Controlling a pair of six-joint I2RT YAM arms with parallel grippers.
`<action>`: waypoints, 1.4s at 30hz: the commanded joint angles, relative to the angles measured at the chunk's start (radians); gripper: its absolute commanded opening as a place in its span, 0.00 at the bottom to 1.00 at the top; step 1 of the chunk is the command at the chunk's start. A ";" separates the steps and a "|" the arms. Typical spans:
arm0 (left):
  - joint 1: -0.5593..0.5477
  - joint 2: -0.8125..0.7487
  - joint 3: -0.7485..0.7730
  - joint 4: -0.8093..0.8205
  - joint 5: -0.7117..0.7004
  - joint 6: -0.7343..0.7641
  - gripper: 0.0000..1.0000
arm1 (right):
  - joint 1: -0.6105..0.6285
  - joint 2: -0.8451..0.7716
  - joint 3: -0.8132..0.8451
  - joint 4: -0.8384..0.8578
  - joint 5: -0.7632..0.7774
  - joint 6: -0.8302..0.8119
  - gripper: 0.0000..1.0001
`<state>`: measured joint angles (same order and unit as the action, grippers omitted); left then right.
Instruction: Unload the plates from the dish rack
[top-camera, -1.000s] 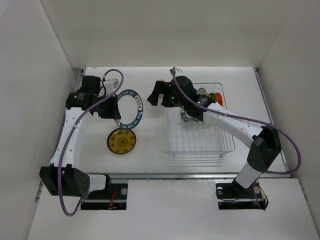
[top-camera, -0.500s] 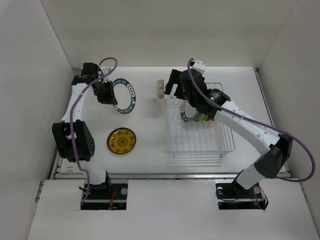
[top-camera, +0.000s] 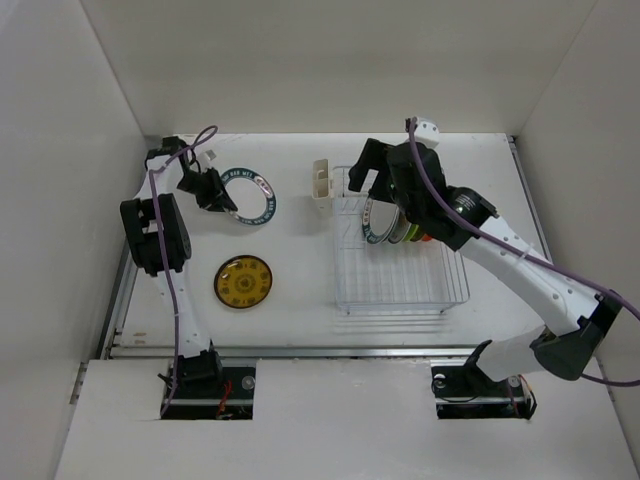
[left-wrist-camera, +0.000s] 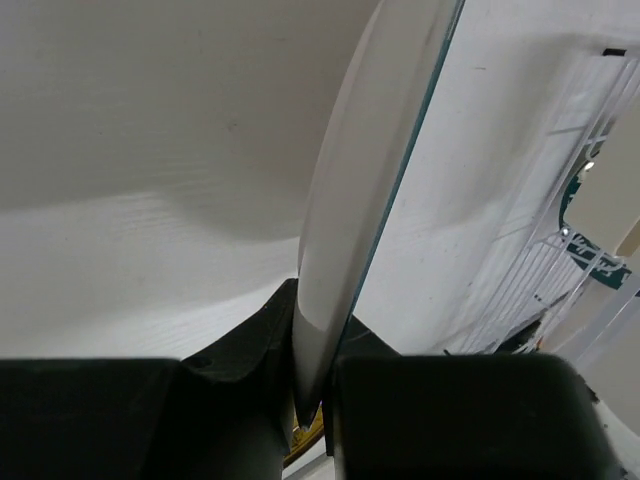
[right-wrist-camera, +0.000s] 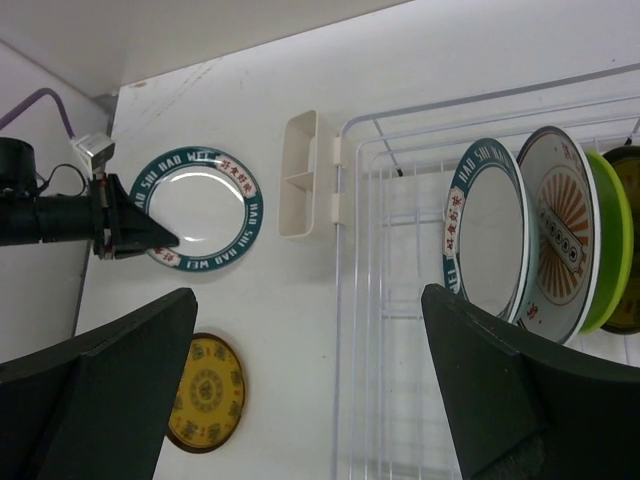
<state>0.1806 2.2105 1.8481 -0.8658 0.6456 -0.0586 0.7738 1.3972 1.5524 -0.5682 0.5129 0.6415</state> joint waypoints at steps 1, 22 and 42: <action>0.020 0.031 0.060 -0.062 0.034 -0.030 0.07 | 0.005 -0.017 -0.015 0.004 0.001 -0.025 1.00; 0.054 -0.029 0.016 -0.183 -0.196 0.020 0.80 | -0.094 0.232 0.115 -0.380 0.249 0.107 0.65; 0.008 -0.508 -0.265 -0.104 -0.511 0.255 0.87 | -0.159 0.473 0.204 -0.389 0.249 0.107 0.40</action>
<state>0.2031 1.7840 1.6299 -0.9691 0.1940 0.1383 0.6140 1.8603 1.7145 -0.9409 0.7437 0.7441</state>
